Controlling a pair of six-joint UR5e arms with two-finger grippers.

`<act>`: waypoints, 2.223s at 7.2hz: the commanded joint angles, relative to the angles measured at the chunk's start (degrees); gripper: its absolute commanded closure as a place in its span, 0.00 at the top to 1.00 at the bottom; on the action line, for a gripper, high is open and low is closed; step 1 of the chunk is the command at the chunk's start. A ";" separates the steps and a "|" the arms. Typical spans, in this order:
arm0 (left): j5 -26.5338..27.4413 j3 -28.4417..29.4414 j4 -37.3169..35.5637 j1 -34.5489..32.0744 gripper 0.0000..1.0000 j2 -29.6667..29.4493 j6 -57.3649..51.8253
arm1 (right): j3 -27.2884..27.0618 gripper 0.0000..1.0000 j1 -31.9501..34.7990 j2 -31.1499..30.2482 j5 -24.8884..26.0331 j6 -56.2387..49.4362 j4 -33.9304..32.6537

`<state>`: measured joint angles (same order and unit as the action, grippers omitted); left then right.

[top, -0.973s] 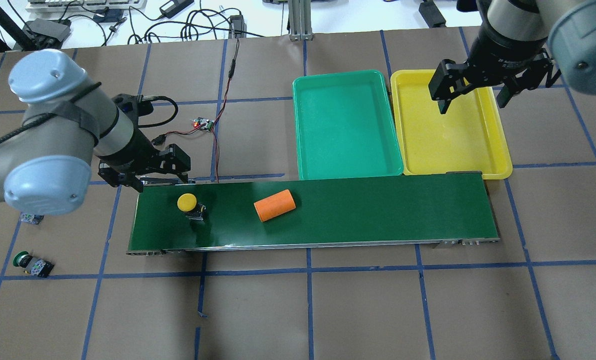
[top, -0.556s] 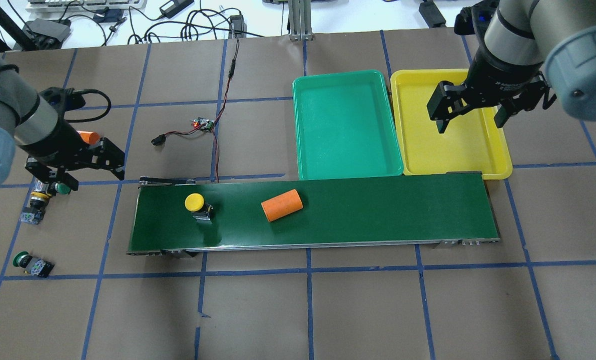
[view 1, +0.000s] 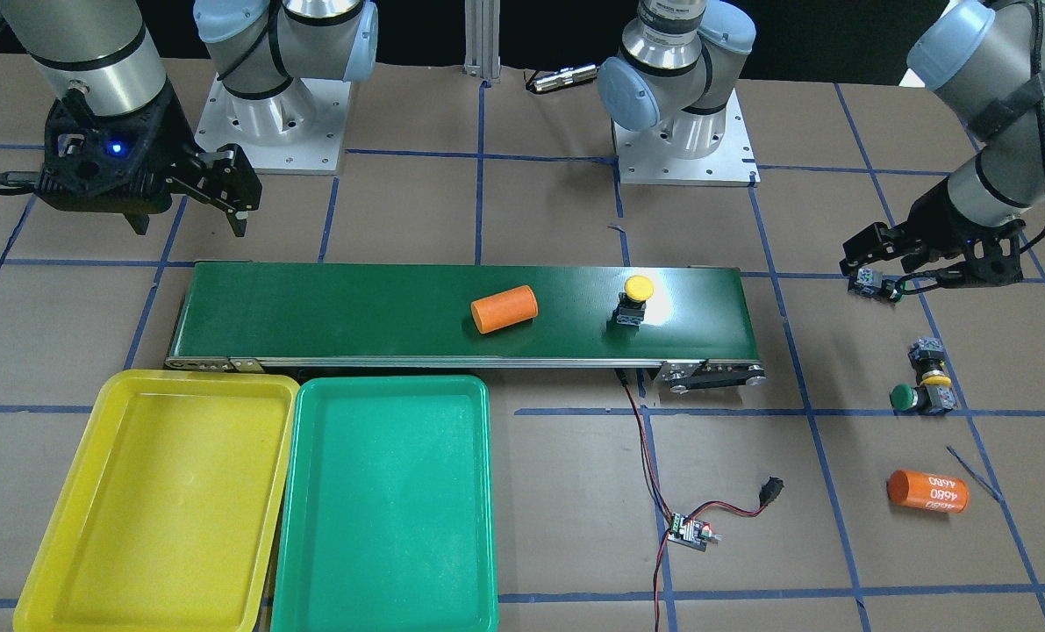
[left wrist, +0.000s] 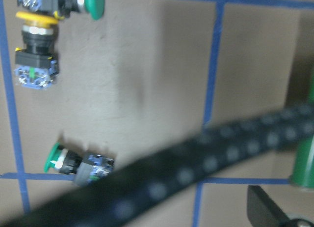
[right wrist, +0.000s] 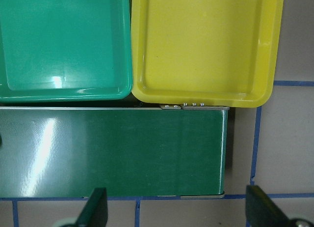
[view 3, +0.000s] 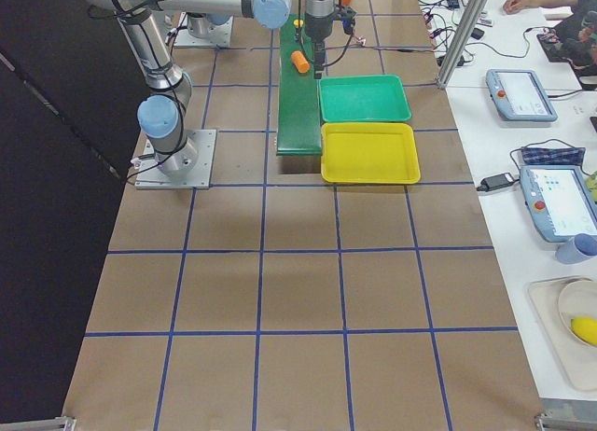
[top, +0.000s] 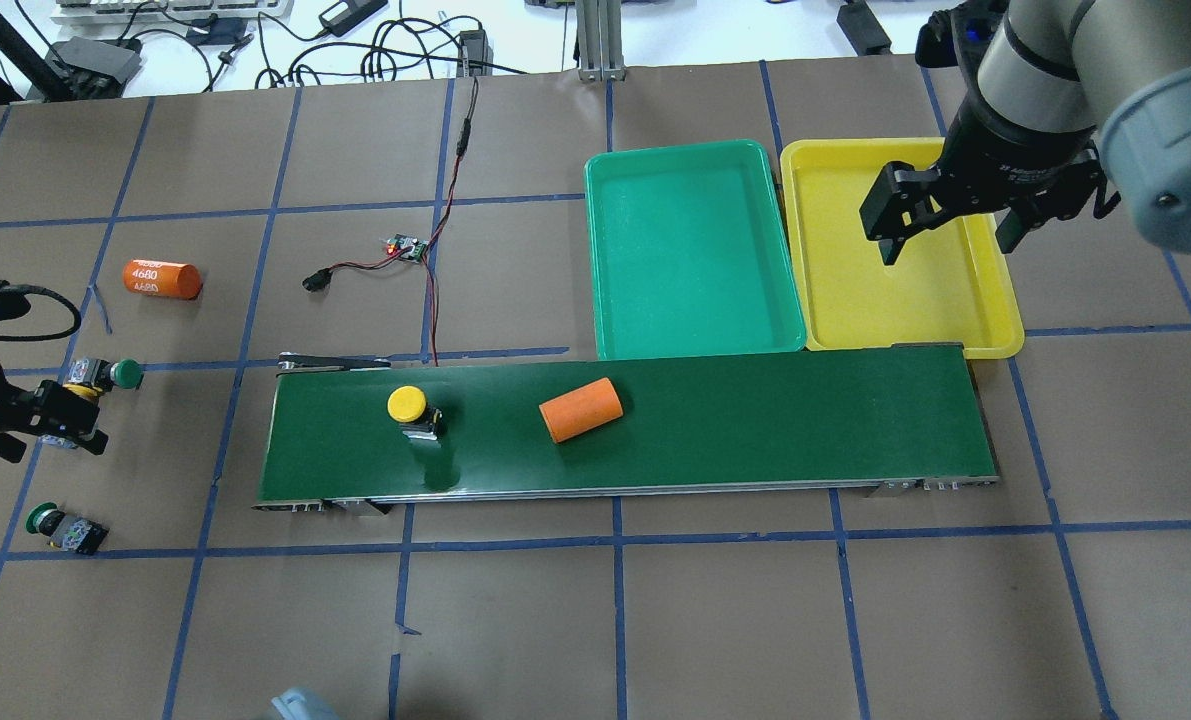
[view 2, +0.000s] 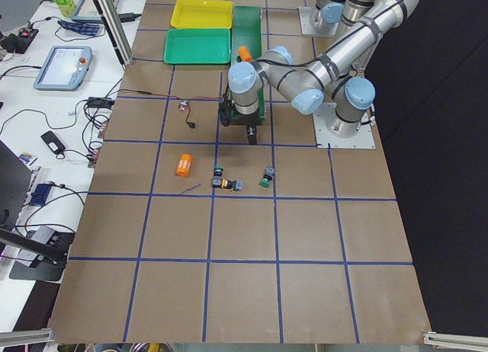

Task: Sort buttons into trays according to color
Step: 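Return the left gripper to the buttons and grasp a green-capped button, then place the green button on the belt while the right gripper lowers to belt end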

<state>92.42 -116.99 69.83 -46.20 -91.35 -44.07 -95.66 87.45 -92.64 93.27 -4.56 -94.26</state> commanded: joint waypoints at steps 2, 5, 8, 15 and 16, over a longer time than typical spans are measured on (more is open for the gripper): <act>0.04 -9.37 -15.12 7.60 1.00 -2.33 -27.02 | -0.23 1.00 0.61 0.09 -0.72 -0.97 0.30; 0.04 -9.92 -21.71 10.42 1.00 -7.33 -37.63 | -0.23 1.00 0.52 -0.69 -0.89 -1.33 0.57; -0.05 -10.18 -23.42 10.60 1.00 -9.28 -38.73 | 0.47 1.00 0.61 -1.66 -1.85 -1.33 0.83; 0.21 -10.54 -24.47 10.43 0.29 -9.82 -37.41 | -6.99 1.00 8.85 -1.49 -3.54 1.65 7.86; 0.30 -10.28 -23.52 9.73 0.20 -8.16 -33.40 | -7.61 1.00 9.92 -1.92 -3.53 0.71 7.95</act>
<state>92.52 -127.59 45.59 -35.89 -101.07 -80.91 -102.19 95.12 -94.36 89.59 -3.77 -86.32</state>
